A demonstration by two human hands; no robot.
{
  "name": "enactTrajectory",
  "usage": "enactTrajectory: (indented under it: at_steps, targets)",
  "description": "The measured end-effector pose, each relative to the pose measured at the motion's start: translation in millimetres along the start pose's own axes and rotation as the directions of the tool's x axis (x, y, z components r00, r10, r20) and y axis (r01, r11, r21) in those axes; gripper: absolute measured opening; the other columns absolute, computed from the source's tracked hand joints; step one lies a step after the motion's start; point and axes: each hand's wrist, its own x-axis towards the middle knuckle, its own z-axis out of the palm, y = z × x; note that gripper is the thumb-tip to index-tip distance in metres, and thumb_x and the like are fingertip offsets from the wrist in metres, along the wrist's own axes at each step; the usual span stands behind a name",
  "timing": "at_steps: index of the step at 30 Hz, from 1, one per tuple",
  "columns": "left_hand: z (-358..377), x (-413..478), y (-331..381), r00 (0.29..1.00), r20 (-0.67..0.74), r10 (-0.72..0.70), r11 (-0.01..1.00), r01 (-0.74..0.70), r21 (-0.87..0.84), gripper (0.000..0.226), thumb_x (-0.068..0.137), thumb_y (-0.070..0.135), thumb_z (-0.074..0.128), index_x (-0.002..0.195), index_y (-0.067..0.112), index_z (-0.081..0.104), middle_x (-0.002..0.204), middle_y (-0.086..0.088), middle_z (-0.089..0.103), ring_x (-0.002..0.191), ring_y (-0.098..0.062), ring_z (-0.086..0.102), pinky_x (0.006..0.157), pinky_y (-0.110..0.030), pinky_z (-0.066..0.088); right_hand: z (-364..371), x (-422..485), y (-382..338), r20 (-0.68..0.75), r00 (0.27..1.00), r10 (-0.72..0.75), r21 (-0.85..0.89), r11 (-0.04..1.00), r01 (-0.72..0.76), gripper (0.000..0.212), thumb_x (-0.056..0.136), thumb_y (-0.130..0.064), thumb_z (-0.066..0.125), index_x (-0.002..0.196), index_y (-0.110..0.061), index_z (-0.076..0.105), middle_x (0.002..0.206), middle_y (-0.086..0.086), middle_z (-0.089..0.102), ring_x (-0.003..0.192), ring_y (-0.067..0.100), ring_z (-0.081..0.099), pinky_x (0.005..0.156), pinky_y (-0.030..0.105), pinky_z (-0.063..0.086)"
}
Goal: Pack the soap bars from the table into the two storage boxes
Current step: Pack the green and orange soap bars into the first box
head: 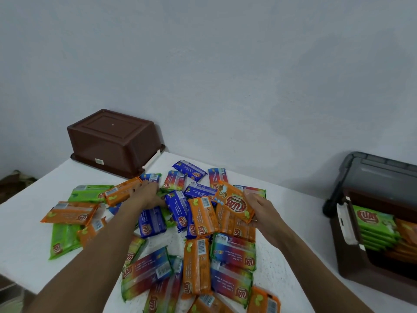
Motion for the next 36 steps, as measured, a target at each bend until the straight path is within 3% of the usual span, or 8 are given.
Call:
enactTrajectory:
  at_steps: [7,14,17,19,23,27,32,36]
  targets:
    - [-8,-13,-2,1.000,0.015,0.022,0.990,-0.020,-0.138,0.045,0.074,0.043,0.079,0.100,0.019,0.051,0.104,-0.001,0.059,0.095,-0.020,0.056,0.079,-0.035,0.046,-1,-3,2,0.000,1.000,-0.007,-0.006,1.000,0.007,0.052,0.082,-0.056,0.052,0.116,-0.018,0.063,0.105,0.004,0.075,0.093,0.019,0.074,0.069,0.032,0.059]
    - [-17,-15,-16,0.997,0.043,0.063,0.970,-0.052,-0.237,0.058,0.065,0.043,0.086,0.112,0.024,0.060,0.114,0.003,0.062,0.096,-0.016,0.057,0.073,-0.031,0.043,-5,-8,2,-0.024,1.000,-0.011,-0.015,1.000,0.011,0.045,0.090,-0.052,0.051,0.123,-0.023,0.060,0.110,0.002,0.073,0.096,0.017,0.073,0.069,0.033,0.059]
    - [-20,-16,-23,0.998,-0.009,0.064,0.971,-0.064,-0.229,0.074,0.065,0.048,0.085,0.129,0.023,0.058,0.126,-0.004,0.061,0.107,-0.022,0.058,0.082,-0.033,0.044,-7,-12,3,-0.019,1.000,-0.012,-0.001,1.000,0.012,0.046,0.087,-0.053,0.052,0.122,-0.024,0.060,0.111,0.002,0.073,0.098,0.019,0.072,0.071,0.035,0.060]
    - [-25,-20,-22,0.993,-0.089,0.073,0.960,-0.094,-0.263,0.066,0.067,0.045,0.085,0.124,0.022,0.061,0.124,-0.005,0.062,0.107,-0.024,0.058,0.082,-0.034,0.043,-9,-14,3,-0.010,1.000,-0.005,0.019,1.000,0.005,0.045,0.089,-0.051,0.053,0.124,-0.023,0.060,0.113,0.003,0.072,0.101,0.020,0.071,0.071,0.036,0.060]
    - [-44,-34,-16,0.948,-0.293,0.125,0.930,-0.215,-0.298,0.027,0.074,0.033,0.083,0.091,0.025,0.063,0.098,-0.004,0.071,0.086,-0.022,0.064,0.072,-0.033,0.046,-14,-20,1,0.042,0.999,0.008,0.090,0.996,-0.011,0.041,0.089,-0.043,0.058,0.122,-0.020,0.060,0.114,0.006,0.072,0.103,0.022,0.071,0.074,0.040,0.061]
    - [-59,-56,2,0.882,-0.449,0.140,0.815,-0.360,-0.455,0.022,0.075,0.030,0.082,0.085,0.023,0.063,0.082,0.006,0.071,0.075,-0.014,0.067,0.065,-0.031,0.049,-20,-28,-4,0.080,0.997,0.004,0.116,0.993,-0.013,0.038,0.090,-0.035,0.063,0.122,-0.015,0.059,0.116,0.009,0.071,0.103,0.025,0.071,0.076,0.044,0.060]
    - [-53,-73,41,0.899,-0.379,0.221,0.573,-0.434,-0.695,0.027,0.076,0.020,0.082,0.097,0.013,0.067,0.091,-0.005,0.076,0.082,-0.021,0.074,0.077,-0.039,0.058,-33,-37,-13,0.056,0.998,0.021,0.134,0.991,-0.028,0.023,0.095,-0.013,0.060,0.118,-0.009,0.057,0.113,0.012,0.071,0.097,0.026,0.073,0.079,0.046,0.060]
    - [-35,-83,83,0.899,-0.375,0.227,0.451,-0.438,-0.777,0.029,0.077,0.013,0.081,0.101,0.005,0.066,0.091,-0.009,0.075,0.081,-0.021,0.073,0.072,-0.034,0.060,-52,-50,-18,0.006,1.000,-0.018,0.151,0.988,0.017,0.031,0.090,-0.014,0.068,0.119,-0.009,0.059,0.108,0.012,0.074,0.096,0.031,0.073,0.084,0.046,0.058]
